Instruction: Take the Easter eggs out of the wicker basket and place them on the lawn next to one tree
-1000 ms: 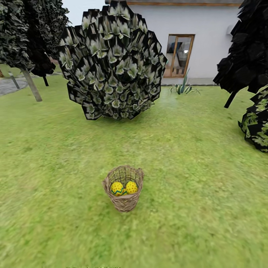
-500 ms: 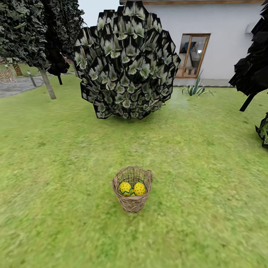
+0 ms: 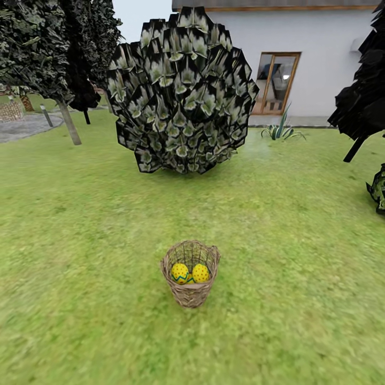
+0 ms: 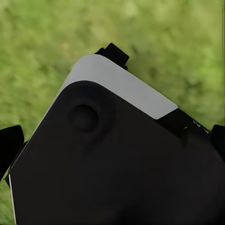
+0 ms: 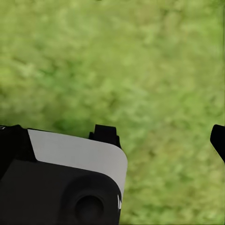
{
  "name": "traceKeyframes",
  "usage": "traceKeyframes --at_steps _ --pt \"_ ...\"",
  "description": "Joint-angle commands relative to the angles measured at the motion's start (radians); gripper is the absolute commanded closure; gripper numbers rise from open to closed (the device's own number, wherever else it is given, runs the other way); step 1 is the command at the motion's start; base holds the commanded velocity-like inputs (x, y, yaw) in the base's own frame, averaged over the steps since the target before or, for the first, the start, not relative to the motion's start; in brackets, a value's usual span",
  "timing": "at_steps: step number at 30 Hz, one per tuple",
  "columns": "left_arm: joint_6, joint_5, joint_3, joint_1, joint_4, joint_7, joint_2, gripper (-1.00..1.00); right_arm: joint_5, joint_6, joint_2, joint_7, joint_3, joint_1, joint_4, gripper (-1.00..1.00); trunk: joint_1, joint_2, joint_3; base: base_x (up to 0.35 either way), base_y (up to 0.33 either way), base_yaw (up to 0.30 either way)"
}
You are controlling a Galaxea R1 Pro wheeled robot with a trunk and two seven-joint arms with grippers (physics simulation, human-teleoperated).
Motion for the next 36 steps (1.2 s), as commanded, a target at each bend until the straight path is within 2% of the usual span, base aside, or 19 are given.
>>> traceKeyframes --at_steps 1,18,34,36 --pt "0.000 -0.006 0.008 -0.001 0.001 0.003 0.000 -1.00 0.006 -0.005 0.000 -0.002 0.002 -0.001 0.003 -1.00 0.000 0.000 0.001 0.000 0.000 0.000" --pt "0.000 -0.006 0.008 -0.001 0.001 0.003 0.001 -1.00 0.006 -0.006 -0.001 -0.002 0.002 -0.001 0.003 -1.00 0.000 0.000 0.007 0.004 0.000 0.000" --pt "0.000 -0.006 0.008 -0.001 0.001 0.001 0.003 -1.00 0.003 -0.007 -0.002 -0.004 0.000 -0.001 0.001 -1.00 0.000 0.000 0.007 0.235 0.065 0.000" --pt "0.001 -0.008 0.008 -0.001 -0.008 0.000 0.010 -1.00 -0.002 -0.022 -0.003 -0.004 -0.004 -0.001 -0.044 -1.00 0.000 0.000 0.007 0.016 0.004 0.000"
